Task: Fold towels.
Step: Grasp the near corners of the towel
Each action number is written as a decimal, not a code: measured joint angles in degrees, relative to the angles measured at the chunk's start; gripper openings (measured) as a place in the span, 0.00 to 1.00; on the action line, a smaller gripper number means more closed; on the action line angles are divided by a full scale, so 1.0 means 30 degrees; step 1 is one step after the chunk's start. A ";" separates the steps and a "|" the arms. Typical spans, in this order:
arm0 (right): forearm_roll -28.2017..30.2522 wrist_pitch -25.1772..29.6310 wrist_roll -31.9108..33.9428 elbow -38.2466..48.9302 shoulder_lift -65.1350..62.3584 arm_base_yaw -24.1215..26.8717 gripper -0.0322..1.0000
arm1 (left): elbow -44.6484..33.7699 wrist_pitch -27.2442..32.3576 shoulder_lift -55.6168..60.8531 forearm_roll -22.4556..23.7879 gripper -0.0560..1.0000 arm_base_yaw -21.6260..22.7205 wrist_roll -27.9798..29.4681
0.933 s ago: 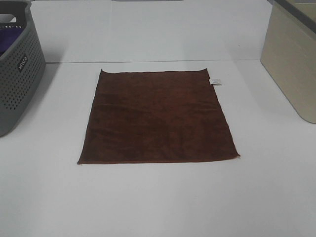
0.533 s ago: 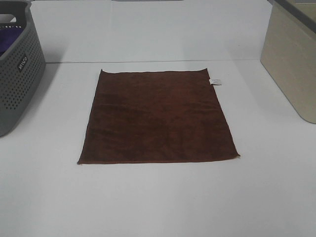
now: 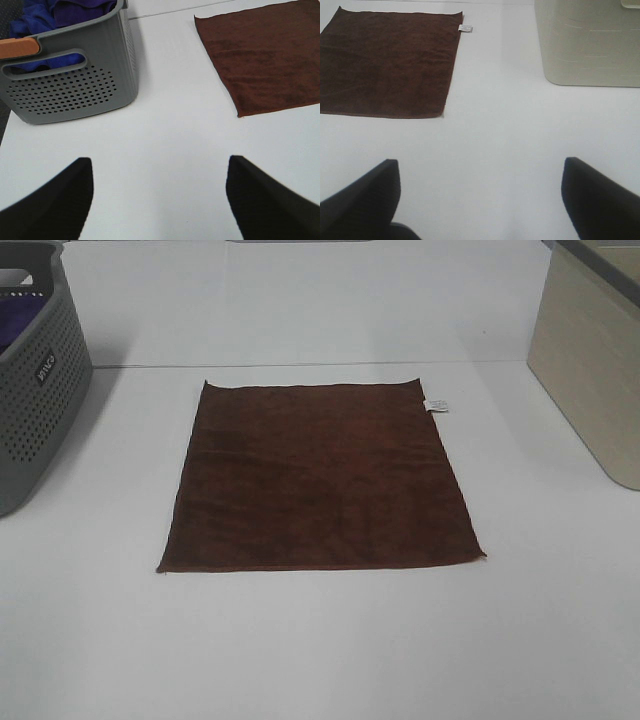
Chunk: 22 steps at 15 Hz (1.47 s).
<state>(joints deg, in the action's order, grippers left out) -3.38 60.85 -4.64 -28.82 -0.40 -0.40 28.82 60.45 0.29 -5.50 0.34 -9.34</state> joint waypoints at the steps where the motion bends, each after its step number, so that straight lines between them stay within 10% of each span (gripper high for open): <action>1: 0.0000 0.0000 0.0000 0.0000 0.0000 0.0000 0.83 | 0.0000 0.0000 0.0000 0.0000 0.73 0.0000 0.0000; 22: 0.0000 0.0000 0.0000 0.0000 0.0000 0.0000 0.83 | 0.0000 0.0000 0.0000 0.0000 0.73 0.0000 0.0000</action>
<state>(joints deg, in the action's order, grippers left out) -3.38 60.85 -4.64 -28.82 -0.40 -0.40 28.82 60.45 0.29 -5.50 0.34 -9.34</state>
